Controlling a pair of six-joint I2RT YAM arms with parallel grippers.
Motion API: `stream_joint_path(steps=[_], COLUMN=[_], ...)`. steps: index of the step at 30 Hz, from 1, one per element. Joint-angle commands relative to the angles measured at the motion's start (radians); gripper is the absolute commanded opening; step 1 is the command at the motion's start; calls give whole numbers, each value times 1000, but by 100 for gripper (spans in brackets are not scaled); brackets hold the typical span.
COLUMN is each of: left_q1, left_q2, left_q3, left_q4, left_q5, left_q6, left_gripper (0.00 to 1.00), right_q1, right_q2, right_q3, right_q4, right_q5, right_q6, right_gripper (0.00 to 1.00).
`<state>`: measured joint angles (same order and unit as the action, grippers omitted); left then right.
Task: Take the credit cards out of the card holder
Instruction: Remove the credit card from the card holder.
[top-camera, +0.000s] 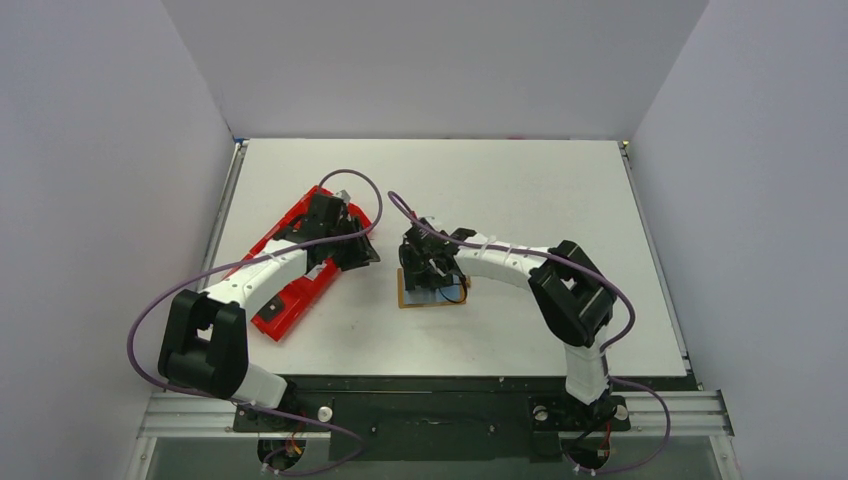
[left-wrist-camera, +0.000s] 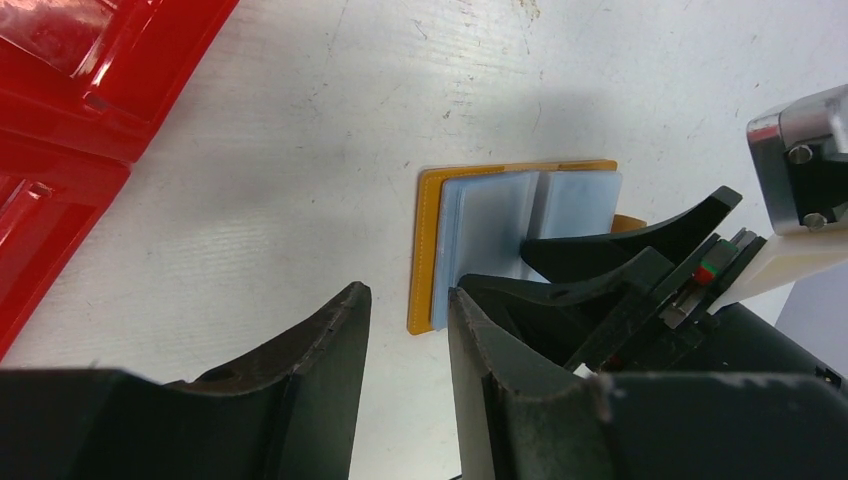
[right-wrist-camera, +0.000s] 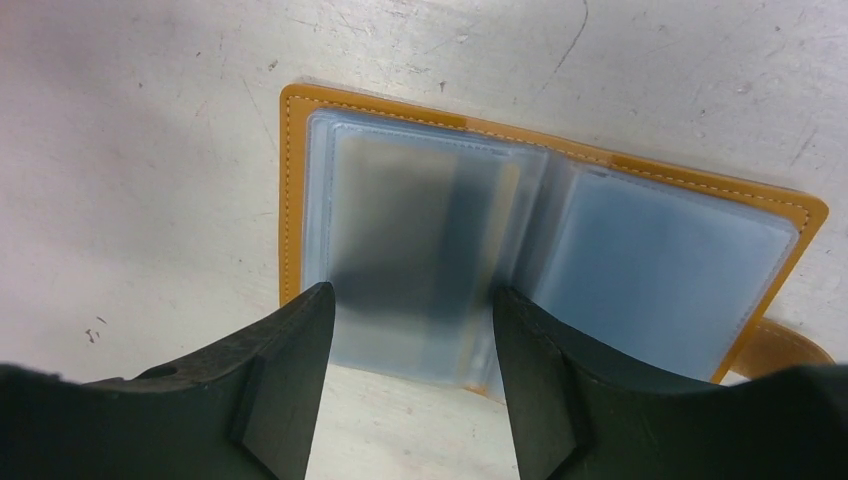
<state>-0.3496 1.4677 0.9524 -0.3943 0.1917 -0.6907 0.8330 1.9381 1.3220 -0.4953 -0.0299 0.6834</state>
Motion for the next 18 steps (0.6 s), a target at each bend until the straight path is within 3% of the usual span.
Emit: stream_joint_path(steps=[1,16,18], left_q1=[6,-3,-5], left_q2=[-25,-4,0], left_q3=[13,4,1], left_q4=[4,13,15], left_q5=[16,24,23], left_q6=[20,15,13], left_gripper=[32,32,32], right_q1=[14,20,19], right_q2=[19,85,91], right_q3=[36,23,16], right_q4=[-8,6,11], right_q5=[53,38,10], right_q6=[-22,-42,-42], right_gripper=[55,41,34])
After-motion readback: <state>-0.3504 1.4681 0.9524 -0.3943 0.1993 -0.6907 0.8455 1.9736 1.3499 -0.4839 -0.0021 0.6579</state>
